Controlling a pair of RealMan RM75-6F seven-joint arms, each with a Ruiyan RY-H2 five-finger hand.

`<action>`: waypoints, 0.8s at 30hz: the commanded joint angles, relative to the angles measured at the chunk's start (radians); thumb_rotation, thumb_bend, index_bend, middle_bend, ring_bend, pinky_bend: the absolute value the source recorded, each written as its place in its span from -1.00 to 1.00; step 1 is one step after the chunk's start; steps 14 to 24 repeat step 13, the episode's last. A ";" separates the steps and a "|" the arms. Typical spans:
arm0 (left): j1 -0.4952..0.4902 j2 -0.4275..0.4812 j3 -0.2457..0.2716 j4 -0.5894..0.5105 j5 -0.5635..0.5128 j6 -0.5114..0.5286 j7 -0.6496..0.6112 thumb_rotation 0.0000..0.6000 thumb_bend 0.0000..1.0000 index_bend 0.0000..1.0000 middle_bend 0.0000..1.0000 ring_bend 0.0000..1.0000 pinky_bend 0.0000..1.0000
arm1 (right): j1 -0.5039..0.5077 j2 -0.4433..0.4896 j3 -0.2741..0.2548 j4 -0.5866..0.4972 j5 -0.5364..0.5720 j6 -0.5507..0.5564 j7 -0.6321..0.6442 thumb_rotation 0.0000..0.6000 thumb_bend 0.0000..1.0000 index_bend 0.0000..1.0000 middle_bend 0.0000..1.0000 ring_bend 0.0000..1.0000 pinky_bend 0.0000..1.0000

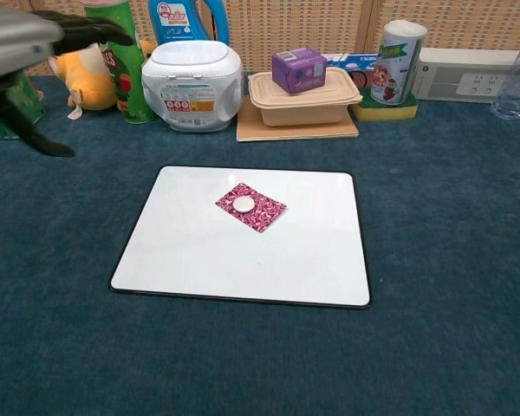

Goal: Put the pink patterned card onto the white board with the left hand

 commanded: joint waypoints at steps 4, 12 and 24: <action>0.272 0.104 0.130 0.024 0.126 0.260 -0.183 1.00 -0.82 -1.00 -1.00 -1.00 -0.95 | 0.001 0.004 0.006 0.000 0.008 -0.003 0.008 1.00 -0.94 -0.69 -1.00 -1.00 -1.00; 0.465 0.100 0.133 0.111 0.159 0.412 -0.323 1.00 -0.82 -1.00 -1.00 -1.00 -0.95 | -0.014 0.013 -0.011 -0.008 -0.033 0.027 0.020 1.00 -0.94 -0.69 -1.00 -1.00 -1.00; 0.475 0.098 0.130 0.120 0.172 0.416 -0.328 1.00 -0.82 -1.00 -1.00 -1.00 -0.95 | -0.014 0.016 -0.011 -0.010 -0.036 0.029 0.021 1.00 -0.94 -0.69 -1.00 -1.00 -1.00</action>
